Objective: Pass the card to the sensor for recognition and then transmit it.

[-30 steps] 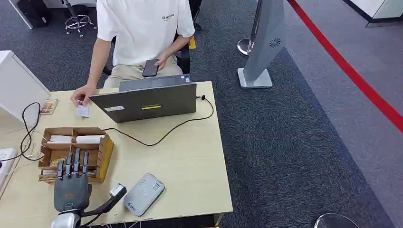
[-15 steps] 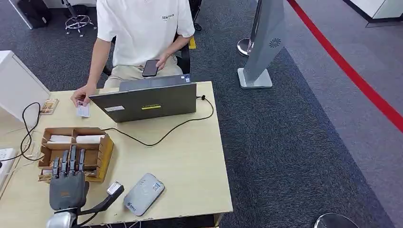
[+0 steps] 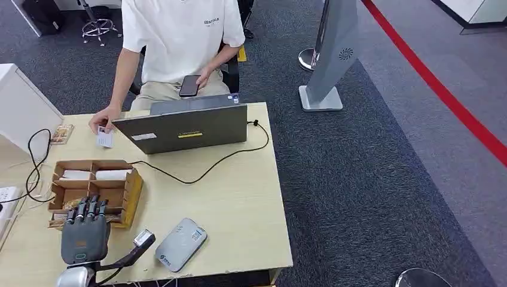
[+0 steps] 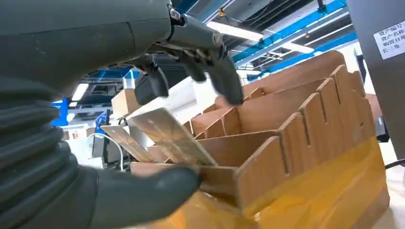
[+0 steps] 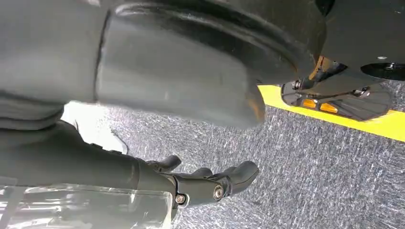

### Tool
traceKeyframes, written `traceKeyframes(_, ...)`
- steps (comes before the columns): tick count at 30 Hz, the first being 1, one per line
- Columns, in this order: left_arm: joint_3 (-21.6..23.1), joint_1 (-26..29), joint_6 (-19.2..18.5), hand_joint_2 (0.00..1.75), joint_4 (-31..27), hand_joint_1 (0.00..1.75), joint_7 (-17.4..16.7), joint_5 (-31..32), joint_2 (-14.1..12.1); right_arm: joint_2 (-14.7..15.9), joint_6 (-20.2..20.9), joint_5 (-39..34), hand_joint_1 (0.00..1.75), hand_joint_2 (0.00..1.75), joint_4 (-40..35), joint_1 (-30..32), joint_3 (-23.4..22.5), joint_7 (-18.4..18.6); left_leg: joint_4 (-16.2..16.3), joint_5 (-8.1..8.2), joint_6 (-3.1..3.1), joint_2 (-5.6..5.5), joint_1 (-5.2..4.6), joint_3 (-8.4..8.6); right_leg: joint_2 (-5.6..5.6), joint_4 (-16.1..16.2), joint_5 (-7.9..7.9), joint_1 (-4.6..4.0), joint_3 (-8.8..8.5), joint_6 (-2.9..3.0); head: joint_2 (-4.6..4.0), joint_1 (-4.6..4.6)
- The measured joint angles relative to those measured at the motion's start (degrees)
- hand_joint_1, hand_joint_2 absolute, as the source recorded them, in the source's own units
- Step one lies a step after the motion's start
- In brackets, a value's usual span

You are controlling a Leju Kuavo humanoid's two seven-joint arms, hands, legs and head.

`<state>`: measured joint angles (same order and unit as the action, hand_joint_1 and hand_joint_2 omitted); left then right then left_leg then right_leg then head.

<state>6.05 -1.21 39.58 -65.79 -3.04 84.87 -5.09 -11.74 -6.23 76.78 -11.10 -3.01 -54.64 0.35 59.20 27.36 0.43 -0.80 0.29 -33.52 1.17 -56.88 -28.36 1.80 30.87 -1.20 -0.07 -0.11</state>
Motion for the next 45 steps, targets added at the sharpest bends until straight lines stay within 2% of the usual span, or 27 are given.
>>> traceKeyframes(17,-1.7,-0.1,0.2,1.75,1.1,1.75,1.7,0.0,0.1,0.1,0.0,0.1,0.0,1.75,-0.1,0.0,0.0,0.2,0.0,0.0,0.0,0.01,0.01,0.01,0.01,0.0,0.0,-0.01,0.01,0.0,0.02,0.0)
traceKeyframes(30,-2.2,0.1,0.3,1.75,1.0,1.75,1.6,-0.1,1.7,0.1,-0.8,-0.2,0.0,1.75,0.0,0.0,0.0,0.3,0.0,0.0,0.0,0.01,0.01,0.01,0.01,0.0,0.0,0.0,0.0,0.0,0.02,0.0)
traceKeyframes(33,-1.5,1.3,0.0,1.75,-1.6,1.75,1.6,-0.1,1.9,0.1,-1.2,-0.6,0.0,1.75,0.0,0.1,0.0,0.2,0.0,0.0,0.0,0.01,0.0,0.01,0.02,0.0,0.0,0.0,0.01,0.0,0.0,-0.02)
traceKeyframes(38,1.4,3.6,-2.7,1.75,-9.8,1.75,1.2,-0.2,1.8,0.1,-1.6,-1.0,0.0,1.75,0.0,0.1,0.0,0.2,0.0,0.0,0.0,0.0,0.0,-0.01,0.0,0.0,0.0,0.0,0.03,0.0,0.02,0.0)
traceKeyframes(43,1.9,3.9,-3.1,1.75,-10.9,1.75,1.2,-0.2,1.7,0.0,-1.6,-1.0,0.0,1.75,0.0,0.1,0.0,0.2,0.0,0.0,0.0,0.0,0.01,-0.01,0.01,0.0,0.0,0.0,0.03,0.0,0.02,0.0)
traceKeyframes(45,2.9,4.1,-3.7,1.75,-13.1,1.75,1.2,-0.2,1.6,0.0,-1.7,-1.1,0.0,1.75,0.0,0.1,0.0,0.2,0.0,0.0,0.0,0.0,0.0,-0.01,0.01,0.0,0.0,0.0,0.03,0.0,0.02,-0.02)
